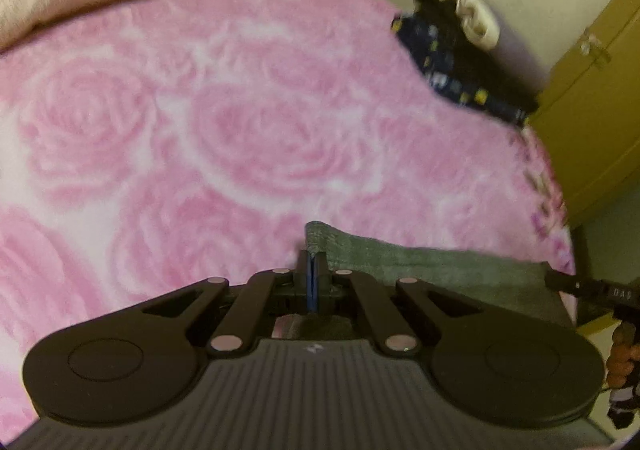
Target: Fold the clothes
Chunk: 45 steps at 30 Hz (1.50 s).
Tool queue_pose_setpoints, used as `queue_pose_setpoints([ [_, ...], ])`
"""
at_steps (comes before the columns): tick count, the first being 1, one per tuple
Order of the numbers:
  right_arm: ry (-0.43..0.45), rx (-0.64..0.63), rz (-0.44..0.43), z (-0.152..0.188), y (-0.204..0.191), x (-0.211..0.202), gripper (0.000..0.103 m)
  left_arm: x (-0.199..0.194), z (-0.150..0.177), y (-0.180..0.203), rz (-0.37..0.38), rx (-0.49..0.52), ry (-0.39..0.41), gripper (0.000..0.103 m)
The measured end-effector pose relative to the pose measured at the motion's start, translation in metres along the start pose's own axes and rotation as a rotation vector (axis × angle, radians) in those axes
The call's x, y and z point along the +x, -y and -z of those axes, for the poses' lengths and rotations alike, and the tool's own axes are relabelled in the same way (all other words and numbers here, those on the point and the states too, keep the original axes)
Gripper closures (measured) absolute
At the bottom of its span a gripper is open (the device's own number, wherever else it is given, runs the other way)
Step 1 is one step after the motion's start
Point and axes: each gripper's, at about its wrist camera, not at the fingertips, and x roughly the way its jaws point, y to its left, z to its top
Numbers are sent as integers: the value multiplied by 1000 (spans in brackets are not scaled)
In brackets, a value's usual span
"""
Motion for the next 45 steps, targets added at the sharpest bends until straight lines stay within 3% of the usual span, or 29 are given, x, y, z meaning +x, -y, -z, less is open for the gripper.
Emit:
queue_pose_setpoints([
  [2,-46,25,20,4,7,13,103,2,3,2,-28,2,7,99],
  [4,-65,81,15,3,13,14,102,-7,5,1,-35,-47,17,86],
  [5,-63,107,11,2,16,10,92,-15,9,0,-37,-69,25,81],
  [7,-28,161,35,4,19,-9,30,-35,19,-6,-40,-133,27,78],
  [10,-18,265,28,10,25,-39,29,-69,46,-11,-17,-286,-4,77],
  [15,-65,576,-66,56,34,-84,30,-106,110,-3,78,-575,-47,60],
  [20,-69,760,-145,98,33,-85,30,-91,157,-2,160,-876,-11,60],
  [22,-70,834,-177,115,32,-86,30,-81,164,-2,170,-931,13,60],
  [23,-61,846,-182,119,32,-84,30,-76,166,-1,167,-939,20,62],
  [24,-47,845,-181,119,32,-79,38,-72,166,-2,163,-937,28,66],
  [25,-42,835,-171,119,31,-78,56,-70,166,-3,170,-931,42,70],
  [26,-42,820,-155,119,31,-77,61,-69,164,-4,169,-913,49,91],
  [27,-41,805,-140,118,31,-76,68,-68,161,-6,166,-881,47,98],
  [28,-41,790,-124,117,31,-76,78,-69,158,-7,165,-849,48,99],
  [31,-40,745,-78,115,31,-74,85,-77,149,-4,173,-712,56,99],
  [34,-39,699,-32,113,30,-72,87,-80,147,2,156,-583,41,99],
  [38,-42,638,20,112,30,-67,85,-72,156,10,77,-525,28,92],
  [39,-44,626,24,111,30,-66,79,-74,156,12,63,-530,31,88],
  [40,-44,614,32,109,29,-67,66,-77,155,15,45,-534,36,87],
  [42,-16,521,98,103,18,-78,53,-89,157,17,-5,-544,49,80],
  [44,18,412,174,96,6,-92,53,-102,155,24,-57,-522,67,81],
  [45,30,351,208,94,-1,-98,53,-105,150,33,-70,-463,69,81],
])
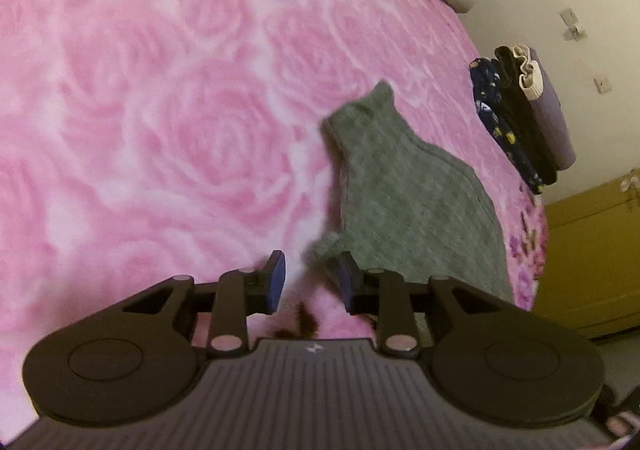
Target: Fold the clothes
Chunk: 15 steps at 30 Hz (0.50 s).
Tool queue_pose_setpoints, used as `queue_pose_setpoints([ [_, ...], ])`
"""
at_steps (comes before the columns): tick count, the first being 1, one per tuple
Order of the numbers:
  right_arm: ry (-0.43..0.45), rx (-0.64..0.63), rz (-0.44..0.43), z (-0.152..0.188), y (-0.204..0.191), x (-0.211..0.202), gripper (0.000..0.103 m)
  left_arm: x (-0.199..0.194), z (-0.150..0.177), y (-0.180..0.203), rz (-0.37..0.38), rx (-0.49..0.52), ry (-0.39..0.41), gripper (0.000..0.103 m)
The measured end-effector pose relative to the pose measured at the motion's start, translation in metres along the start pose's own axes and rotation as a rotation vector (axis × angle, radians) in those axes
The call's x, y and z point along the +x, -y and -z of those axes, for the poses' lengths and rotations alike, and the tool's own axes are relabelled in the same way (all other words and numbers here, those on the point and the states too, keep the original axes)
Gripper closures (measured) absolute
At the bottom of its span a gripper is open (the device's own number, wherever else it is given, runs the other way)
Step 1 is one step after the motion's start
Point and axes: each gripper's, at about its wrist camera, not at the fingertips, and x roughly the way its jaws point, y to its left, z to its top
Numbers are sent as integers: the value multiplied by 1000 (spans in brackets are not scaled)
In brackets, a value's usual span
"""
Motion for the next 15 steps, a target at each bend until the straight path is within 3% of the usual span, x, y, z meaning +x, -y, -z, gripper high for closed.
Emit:
queue_pose_setpoints([
  [3,104,-268,31,8,-34,-18,53,-6,-1,29,-26,175,13,82],
  [6,81,-374,54,15,-46,0,55,13,4,51,-26,300,-22,82],
  [7,67,-401,62,18,-48,7,64,21,4,51,-39,307,-33,82],
  [10,25,-483,86,26,-56,29,68,29,3,48,-82,298,-57,92],
  [15,4,-467,94,18,-56,21,68,11,0,67,-159,356,-109,82],
])
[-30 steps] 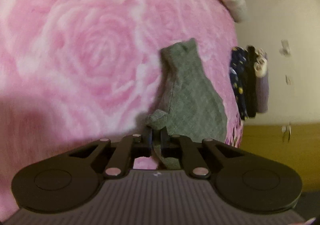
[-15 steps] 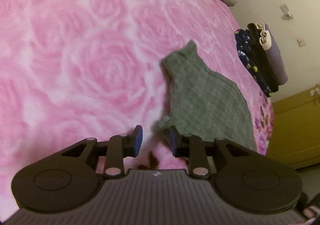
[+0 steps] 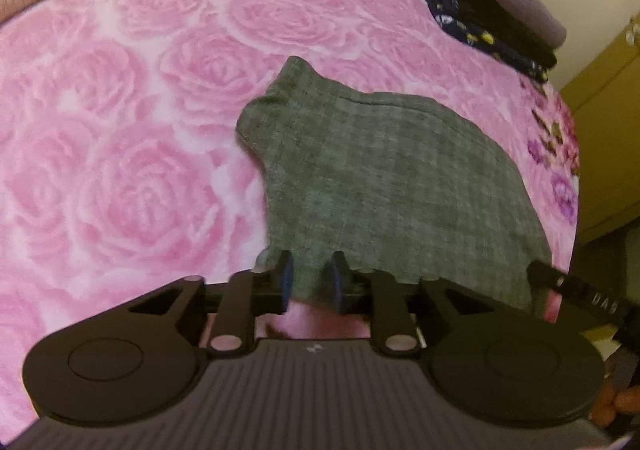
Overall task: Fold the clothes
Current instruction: 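Move both open grippers to the sides of the folded shorts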
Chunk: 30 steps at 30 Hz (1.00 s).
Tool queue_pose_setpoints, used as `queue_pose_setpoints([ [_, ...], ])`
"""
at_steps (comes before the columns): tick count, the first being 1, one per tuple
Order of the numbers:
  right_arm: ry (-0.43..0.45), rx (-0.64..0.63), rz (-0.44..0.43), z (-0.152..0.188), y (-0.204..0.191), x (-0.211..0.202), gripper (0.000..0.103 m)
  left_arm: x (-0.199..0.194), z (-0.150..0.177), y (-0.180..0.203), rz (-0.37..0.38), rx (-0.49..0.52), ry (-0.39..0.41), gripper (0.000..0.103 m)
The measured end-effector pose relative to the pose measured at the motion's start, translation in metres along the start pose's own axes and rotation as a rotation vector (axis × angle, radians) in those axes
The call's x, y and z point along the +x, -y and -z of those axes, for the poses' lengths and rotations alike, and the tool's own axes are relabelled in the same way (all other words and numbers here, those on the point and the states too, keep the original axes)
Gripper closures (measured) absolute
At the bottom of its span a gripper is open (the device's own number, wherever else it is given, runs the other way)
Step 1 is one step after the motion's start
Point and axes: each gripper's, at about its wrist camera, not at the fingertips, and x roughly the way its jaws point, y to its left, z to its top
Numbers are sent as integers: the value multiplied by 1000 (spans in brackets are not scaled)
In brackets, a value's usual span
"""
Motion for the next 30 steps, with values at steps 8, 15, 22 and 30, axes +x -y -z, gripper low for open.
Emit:
queue_pose_setpoints([
  [8,-76,91,19,-12,3,-24,68,-18,5,23,-112,17,-139,71],
  [15,-121,87,30,-12,3,-41,68,-26,10,26,-186,37,-182,69],
  [22,-174,91,37,-3,3,-37,68,-25,9,28,-214,55,-185,65],
  [30,-180,156,15,-2,18,-29,68,-16,9,21,-184,36,-198,63],
])
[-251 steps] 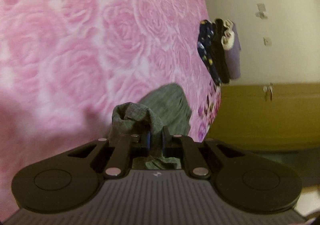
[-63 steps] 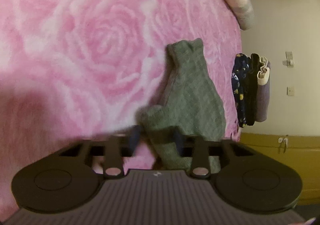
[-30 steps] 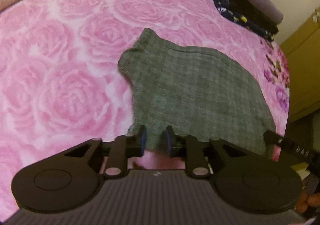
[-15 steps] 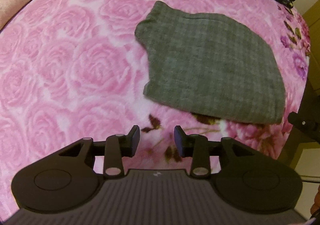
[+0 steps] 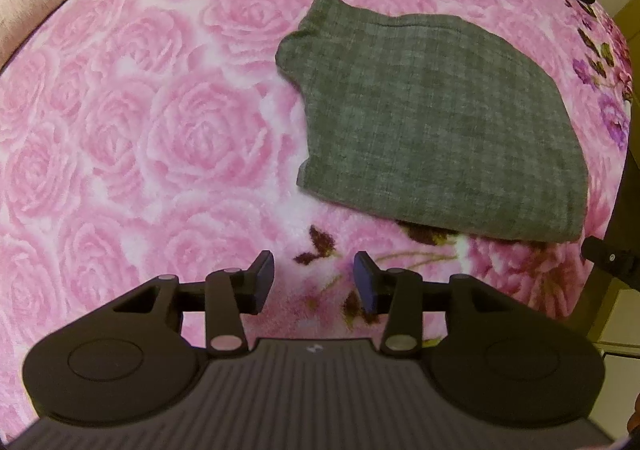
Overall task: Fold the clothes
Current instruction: 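Move both open grippers to the sides of the folded shorts, then grasp the folded shorts' sides with both grippers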
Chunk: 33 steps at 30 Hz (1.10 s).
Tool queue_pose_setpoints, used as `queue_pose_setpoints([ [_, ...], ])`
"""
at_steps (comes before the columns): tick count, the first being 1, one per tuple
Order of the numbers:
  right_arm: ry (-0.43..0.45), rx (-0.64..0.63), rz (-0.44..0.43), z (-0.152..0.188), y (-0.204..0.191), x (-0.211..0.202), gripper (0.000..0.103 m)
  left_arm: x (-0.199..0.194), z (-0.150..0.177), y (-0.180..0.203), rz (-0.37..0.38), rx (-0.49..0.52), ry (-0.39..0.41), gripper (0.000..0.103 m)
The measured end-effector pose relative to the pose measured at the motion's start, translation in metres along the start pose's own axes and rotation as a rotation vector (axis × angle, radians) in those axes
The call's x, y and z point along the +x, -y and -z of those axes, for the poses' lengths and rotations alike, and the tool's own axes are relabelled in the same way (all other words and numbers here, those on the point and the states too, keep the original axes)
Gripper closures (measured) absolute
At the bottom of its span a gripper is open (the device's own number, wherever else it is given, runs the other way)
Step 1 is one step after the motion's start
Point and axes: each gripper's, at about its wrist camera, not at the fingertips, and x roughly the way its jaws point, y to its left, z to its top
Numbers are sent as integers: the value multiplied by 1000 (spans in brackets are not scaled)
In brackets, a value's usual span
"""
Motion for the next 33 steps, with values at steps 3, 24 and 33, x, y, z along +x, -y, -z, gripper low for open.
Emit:
queue_pose_setpoints([
  [3,8,84,-69,-8,16,5,68,5,-4,-15,70,-55,14,62],
  [24,-82,290,-432,-57,67,84,27,89,-85,-86,596,-221,119,53],
  [33,-88,228,-511,-67,55,104,40,106,-96,-67,712,-171,80,53],
])
